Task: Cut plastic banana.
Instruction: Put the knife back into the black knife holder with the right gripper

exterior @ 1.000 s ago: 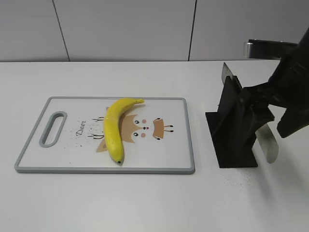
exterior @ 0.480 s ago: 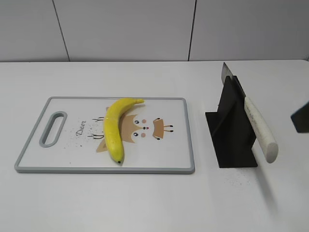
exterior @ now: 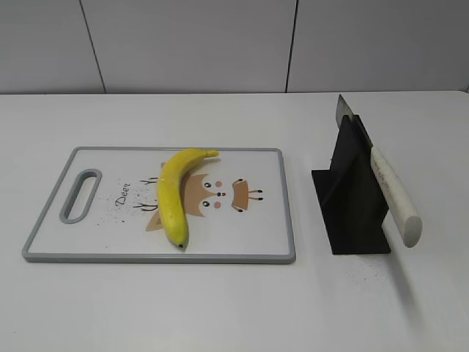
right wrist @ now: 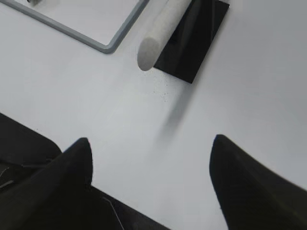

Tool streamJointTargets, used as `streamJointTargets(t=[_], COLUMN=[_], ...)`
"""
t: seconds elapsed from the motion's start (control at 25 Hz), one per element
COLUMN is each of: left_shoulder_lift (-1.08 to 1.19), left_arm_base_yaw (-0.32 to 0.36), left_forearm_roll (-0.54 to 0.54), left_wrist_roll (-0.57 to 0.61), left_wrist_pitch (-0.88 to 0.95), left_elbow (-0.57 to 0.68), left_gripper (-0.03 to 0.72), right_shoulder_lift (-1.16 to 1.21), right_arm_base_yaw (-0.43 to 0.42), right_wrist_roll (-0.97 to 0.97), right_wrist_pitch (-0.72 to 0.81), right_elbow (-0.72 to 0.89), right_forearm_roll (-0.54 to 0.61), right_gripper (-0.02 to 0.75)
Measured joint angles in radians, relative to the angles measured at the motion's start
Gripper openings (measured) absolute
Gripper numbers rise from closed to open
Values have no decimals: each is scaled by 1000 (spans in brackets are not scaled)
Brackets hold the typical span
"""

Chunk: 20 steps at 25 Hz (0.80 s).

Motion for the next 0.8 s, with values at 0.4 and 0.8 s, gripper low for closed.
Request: streamJointTargets(t=[0.4, 0.8], left_shoulder_lift=[0, 0], left_arm_base_yaw=[0, 0], left_forearm_roll=[0, -1], left_wrist_roll=[0, -1], left_wrist_pitch=[0, -2], left_elbow=[0, 0], left_gripper=[589, 588], right_shoulder_lift=[-335, -454], right_arm_base_yaw=[0, 0], right_wrist_roll=[0, 0], right_wrist_pitch=[35, 41], right_elbow=[62, 62], right_forearm_roll=[-3, 9], right_gripper=[592, 592])
